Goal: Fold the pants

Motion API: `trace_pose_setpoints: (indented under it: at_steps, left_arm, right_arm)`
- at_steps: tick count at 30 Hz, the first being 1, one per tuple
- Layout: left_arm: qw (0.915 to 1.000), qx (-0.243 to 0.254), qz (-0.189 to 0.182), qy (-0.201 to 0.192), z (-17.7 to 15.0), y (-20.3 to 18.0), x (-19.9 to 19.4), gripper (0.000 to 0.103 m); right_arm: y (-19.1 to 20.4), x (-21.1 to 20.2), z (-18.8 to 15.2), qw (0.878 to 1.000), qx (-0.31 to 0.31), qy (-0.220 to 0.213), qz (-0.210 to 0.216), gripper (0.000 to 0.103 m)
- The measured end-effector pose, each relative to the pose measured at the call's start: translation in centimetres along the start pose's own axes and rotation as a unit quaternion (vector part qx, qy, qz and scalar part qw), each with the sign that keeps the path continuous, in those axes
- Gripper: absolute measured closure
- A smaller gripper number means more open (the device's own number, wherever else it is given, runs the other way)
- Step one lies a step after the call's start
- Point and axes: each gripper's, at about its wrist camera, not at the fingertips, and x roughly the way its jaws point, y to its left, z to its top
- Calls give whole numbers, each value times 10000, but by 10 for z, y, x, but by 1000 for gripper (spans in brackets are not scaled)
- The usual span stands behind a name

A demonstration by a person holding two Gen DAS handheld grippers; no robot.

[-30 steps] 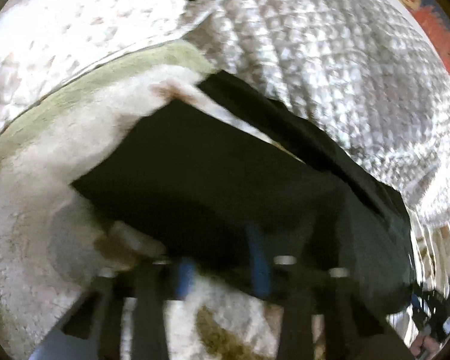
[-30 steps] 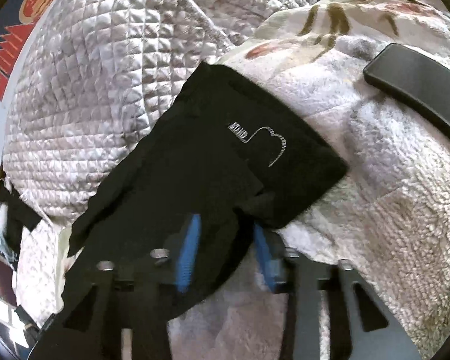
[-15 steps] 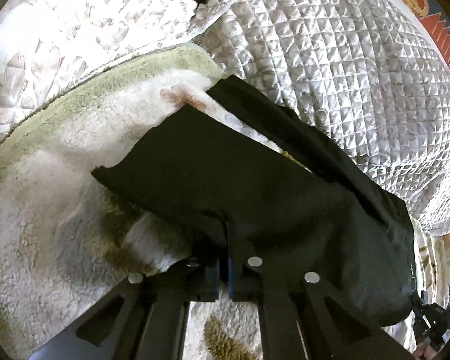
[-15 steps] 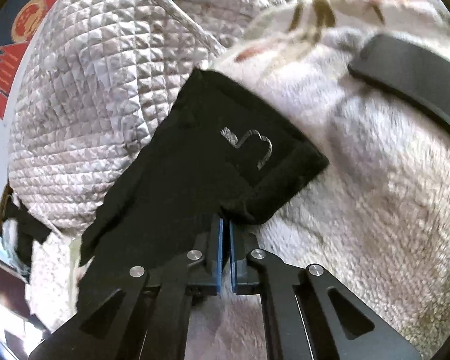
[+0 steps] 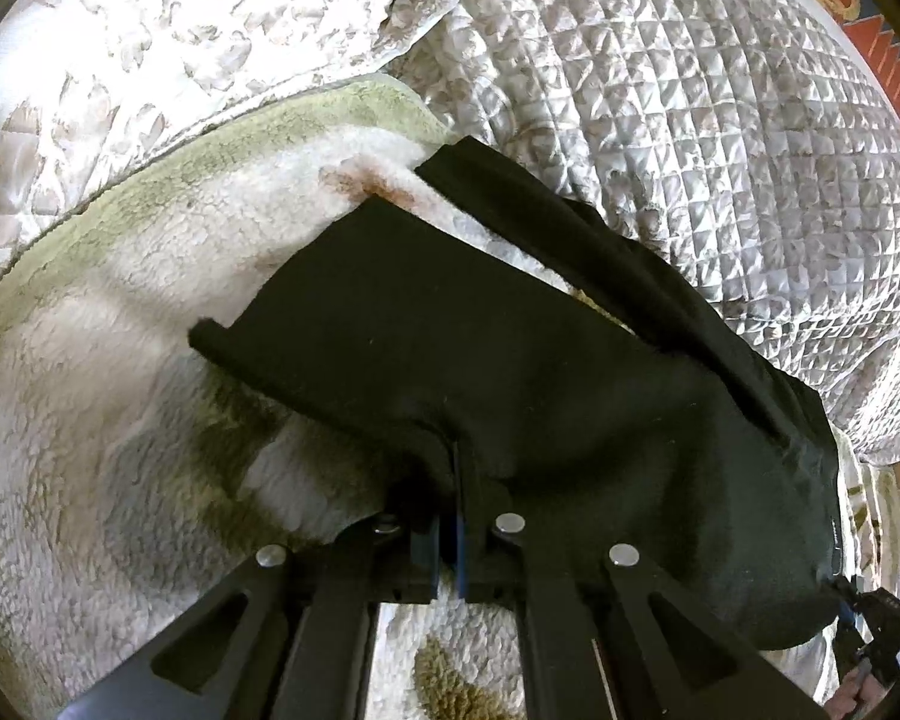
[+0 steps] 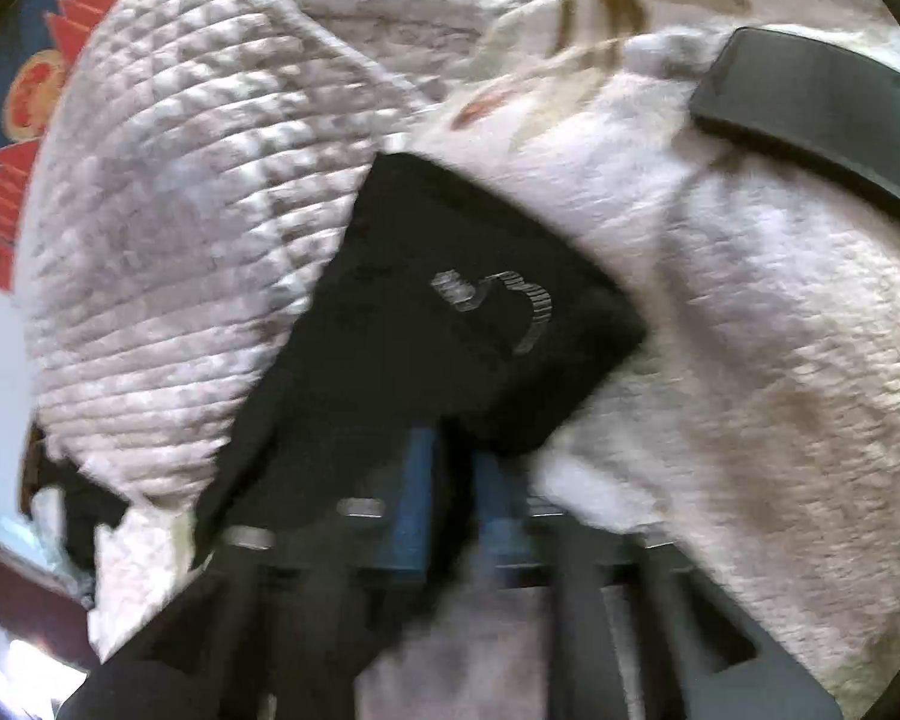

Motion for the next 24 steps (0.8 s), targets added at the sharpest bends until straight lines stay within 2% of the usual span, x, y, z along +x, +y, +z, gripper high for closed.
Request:
trace_pose_setpoints:
  at_steps: [5, 8, 14, 20, 24]
  left_arm:
    - [10000, 77, 49, -21, 1, -3, 1, 99]
    - [9999, 60, 21, -99, 3, -3, -9, 99]
    - [9988, -22, -396, -304, 1, 3, -55, 99]
    - [9982, -16, -453, -404, -21, 18, -99, 99]
    - [9992, -77, -321, -220, -41, 37, -109, 99]
  right_arm:
    - [-2, -1, -2, 9997, -72, 15, -237, 99]
    - [4, -12, -2, 9998, -153, -25, -134, 100]
    - [5, -55, -7, 9997, -170, -23, 159, 100]
    - [-2, -102, -27, 9992, -314, 101, 231, 100]
    - [-17, -110, -46, 9988, -310, 388, 49, 100]
